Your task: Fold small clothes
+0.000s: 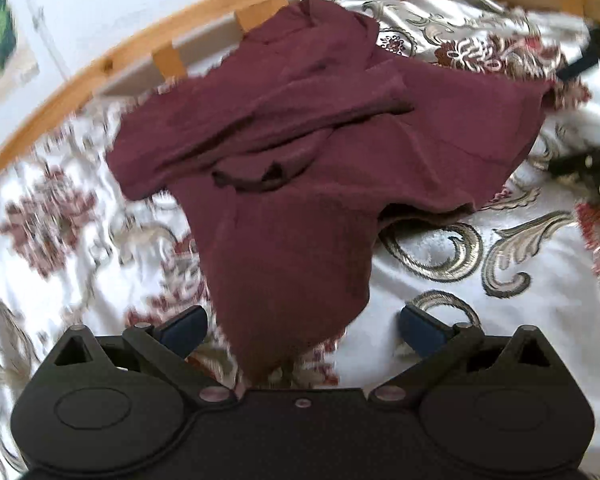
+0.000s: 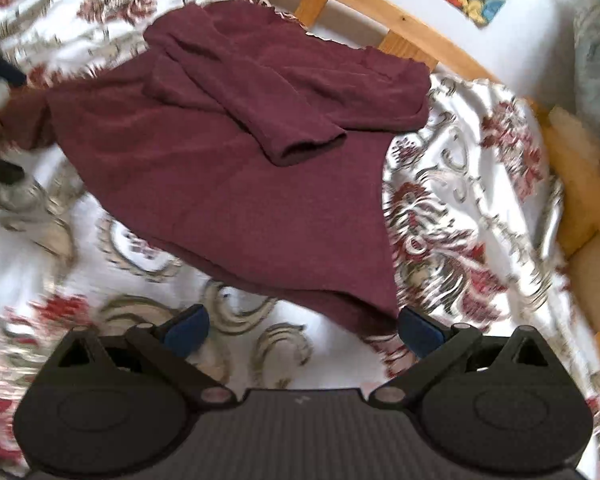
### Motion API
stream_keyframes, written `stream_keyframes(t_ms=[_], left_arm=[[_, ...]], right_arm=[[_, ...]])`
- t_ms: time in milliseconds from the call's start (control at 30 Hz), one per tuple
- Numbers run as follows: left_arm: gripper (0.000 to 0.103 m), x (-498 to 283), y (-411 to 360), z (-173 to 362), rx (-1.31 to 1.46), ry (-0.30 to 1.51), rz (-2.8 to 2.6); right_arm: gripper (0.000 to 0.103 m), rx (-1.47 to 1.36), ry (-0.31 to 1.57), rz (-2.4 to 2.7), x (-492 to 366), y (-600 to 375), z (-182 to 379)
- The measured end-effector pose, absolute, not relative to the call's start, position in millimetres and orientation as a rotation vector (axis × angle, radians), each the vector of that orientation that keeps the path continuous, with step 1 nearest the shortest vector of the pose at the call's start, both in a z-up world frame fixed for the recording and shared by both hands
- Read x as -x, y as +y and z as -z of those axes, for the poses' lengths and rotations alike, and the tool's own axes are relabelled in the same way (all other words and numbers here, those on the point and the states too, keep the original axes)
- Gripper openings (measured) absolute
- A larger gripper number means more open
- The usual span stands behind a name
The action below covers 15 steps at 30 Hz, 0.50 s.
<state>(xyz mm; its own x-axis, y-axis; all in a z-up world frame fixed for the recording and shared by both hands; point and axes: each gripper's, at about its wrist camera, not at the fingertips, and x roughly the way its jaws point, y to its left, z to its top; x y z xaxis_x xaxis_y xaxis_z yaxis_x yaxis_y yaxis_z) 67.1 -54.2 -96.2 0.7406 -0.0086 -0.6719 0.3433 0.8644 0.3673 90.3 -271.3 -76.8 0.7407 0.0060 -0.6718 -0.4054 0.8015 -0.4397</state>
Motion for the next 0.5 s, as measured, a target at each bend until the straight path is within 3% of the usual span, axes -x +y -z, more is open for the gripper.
stream_keyframes(t_ms=[167, 300, 367, 467, 500], left_arm=[[0.102, -65, -73, 107, -0.667, 0.619, 0.119], [0.093, -65, -74, 107, -0.722, 0.577, 0.080], [0.085, -64, -70, 106, -0.726, 0.571, 0.086], [0.061, -59, -67, 107, -0.749, 0.559, 0.095], [0.041, -58, -66, 108, -0.760, 0.557, 0.099]], right_arm=[[0.103, 0.758, 0.603, -0.171, -89, -268, 84], [0.103, 0.862, 0.533, -0.122, -92, -267, 89], [0.103, 0.868, 0.514, -0.104, -95, -269, 91], [0.102, 0.859, 0.510, -0.072, -105, -273, 91], [0.100, 0.849, 0.516, -0.067, -109, -274, 91]])
